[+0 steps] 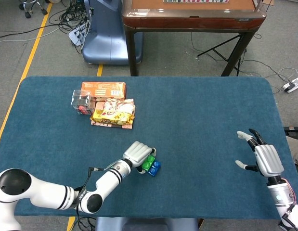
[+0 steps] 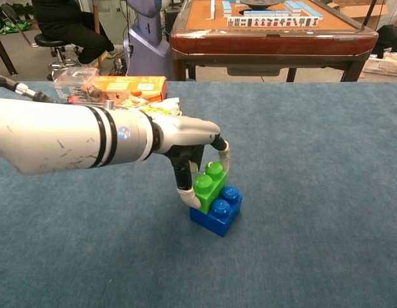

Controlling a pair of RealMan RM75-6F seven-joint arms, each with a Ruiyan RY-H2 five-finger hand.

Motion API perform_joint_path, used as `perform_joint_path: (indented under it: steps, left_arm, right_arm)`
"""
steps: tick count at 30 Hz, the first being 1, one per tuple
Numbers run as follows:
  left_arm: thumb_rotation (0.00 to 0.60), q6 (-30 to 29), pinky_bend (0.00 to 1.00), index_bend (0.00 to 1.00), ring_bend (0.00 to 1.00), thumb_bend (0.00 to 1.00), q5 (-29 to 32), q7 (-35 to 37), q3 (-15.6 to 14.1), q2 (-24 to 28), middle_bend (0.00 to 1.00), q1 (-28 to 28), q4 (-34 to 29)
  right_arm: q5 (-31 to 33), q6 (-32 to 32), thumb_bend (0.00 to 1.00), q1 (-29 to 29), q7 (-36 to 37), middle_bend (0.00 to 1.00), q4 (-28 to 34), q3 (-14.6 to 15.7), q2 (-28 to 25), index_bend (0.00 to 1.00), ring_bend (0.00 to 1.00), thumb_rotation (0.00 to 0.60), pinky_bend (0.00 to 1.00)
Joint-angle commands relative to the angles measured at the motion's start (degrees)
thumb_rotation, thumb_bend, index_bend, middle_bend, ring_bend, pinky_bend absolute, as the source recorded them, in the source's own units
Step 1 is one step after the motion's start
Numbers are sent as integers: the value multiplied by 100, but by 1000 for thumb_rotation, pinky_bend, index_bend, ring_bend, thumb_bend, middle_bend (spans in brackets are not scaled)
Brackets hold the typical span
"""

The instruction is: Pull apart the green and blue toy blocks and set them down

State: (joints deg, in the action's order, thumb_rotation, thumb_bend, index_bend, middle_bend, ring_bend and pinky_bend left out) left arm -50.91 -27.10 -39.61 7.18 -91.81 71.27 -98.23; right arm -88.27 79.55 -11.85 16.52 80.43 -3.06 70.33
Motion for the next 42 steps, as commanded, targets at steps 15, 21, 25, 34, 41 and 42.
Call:
perform_joint_path:
  steps: [15,21,25,34,41,42]
  left_arm:
    - [600,274,1000,566,926,23,-232,732,47,144,1000,-191,-32]
    - [600,279,1000,589,929,43,-620,1358,111,384,1000,-540,-148]
    - [600,-2,1000,601,930,73,-849,1916,243,527,1000,-917,-208]
    - [600,-1172,1000,619,941,104,-616,2190,538,695,1000,-1501,-475]
    - [600,-1872,1000,633,945,139,-501,2120,760,748,1000,-1777,-635]
    - [600,-1984,1000,636,946,152,-499,2109,797,727,1000,-1809,-662]
  right_arm:
    - [-12,9,0,-15,26,295,2,-15,-6,191,308,600,424]
    - [-57,-19,0,-94,52,310,188,-62,-94,202,319,600,424]
    - [-120,-87,0,-232,74,333,444,-139,-192,212,345,600,440]
    - [-16,-648,0,-759,11,471,1115,-423,-408,243,564,600,775]
    - [434,-1405,0,-1338,-122,863,1644,-772,-479,269,972,600,997]
    - [541,-1524,0,-1423,-164,909,1705,-831,-485,273,994,600,1000]
